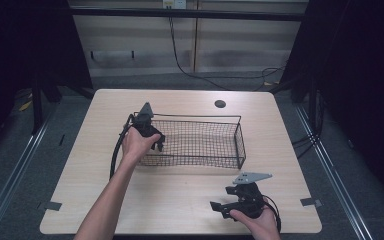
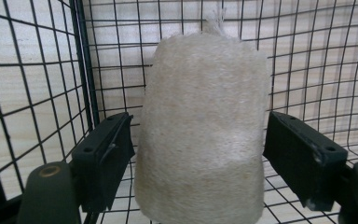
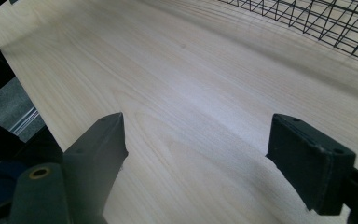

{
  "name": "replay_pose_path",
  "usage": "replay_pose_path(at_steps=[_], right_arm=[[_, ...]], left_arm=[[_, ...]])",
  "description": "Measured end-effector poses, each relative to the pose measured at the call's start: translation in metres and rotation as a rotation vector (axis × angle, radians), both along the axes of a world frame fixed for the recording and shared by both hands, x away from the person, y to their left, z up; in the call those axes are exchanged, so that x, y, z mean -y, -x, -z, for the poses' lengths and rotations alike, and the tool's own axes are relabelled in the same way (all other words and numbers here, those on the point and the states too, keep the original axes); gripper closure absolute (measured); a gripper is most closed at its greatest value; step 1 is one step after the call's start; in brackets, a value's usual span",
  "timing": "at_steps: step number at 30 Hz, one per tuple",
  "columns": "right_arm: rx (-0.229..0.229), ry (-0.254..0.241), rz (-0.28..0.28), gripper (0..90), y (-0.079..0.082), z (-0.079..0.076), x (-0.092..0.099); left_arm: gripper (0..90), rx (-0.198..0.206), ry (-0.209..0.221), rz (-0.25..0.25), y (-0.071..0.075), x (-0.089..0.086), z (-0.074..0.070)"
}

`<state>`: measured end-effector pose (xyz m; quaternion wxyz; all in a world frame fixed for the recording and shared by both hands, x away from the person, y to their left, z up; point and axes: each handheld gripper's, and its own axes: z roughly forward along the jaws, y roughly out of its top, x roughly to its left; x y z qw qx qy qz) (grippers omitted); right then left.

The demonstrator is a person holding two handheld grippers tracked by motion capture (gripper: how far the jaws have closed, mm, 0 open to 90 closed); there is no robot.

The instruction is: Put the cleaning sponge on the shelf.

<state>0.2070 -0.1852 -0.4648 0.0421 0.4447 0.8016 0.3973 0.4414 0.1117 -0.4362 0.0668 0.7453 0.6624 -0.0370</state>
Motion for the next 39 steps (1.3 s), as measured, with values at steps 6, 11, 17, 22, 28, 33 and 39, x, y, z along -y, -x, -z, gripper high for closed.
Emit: replay_pose_path(at_steps=[6,11,17,22,28,33,39], right_arm=[[0.002,0.001,0.0,18.8,0.0,0.0,0.0],[0.001,0.002,0.0,18.8,0.0,0.0,0.0],[-0.001,0.003,0.0,18.8,0.0,0.0,-0.001],[0.0,0.003,0.001,18.8,0.0,0.0,-0.001],[0.001,0.002,0.0,18.8,0.0,0.0,0.0],[0.001,0.002,0.0,18.8,0.0,0.0,0.0],[-0.002,0.003,0.0,18.8,0.0,0.0,-0.001]], left_arm=[[21.4,-0.002,0.022,0.003,0.0,-0.001,-0.001],[21.2,-0.006,0.018,0.018,0.0,-0.003,-0.003],[17.9,0.012,0.038,0.0,0.001,-0.005,-0.009],[17.9,0.021,0.055,-0.005,0.001,-0.005,-0.013],[17.9,0.058,0.114,0.026,0.004,-0.011,-0.022],[17.9,0.071,0.147,0.062,0.006,-0.019,-0.03],[17.9,0.08,0.186,0.129,0.01,-0.027,-0.035]])
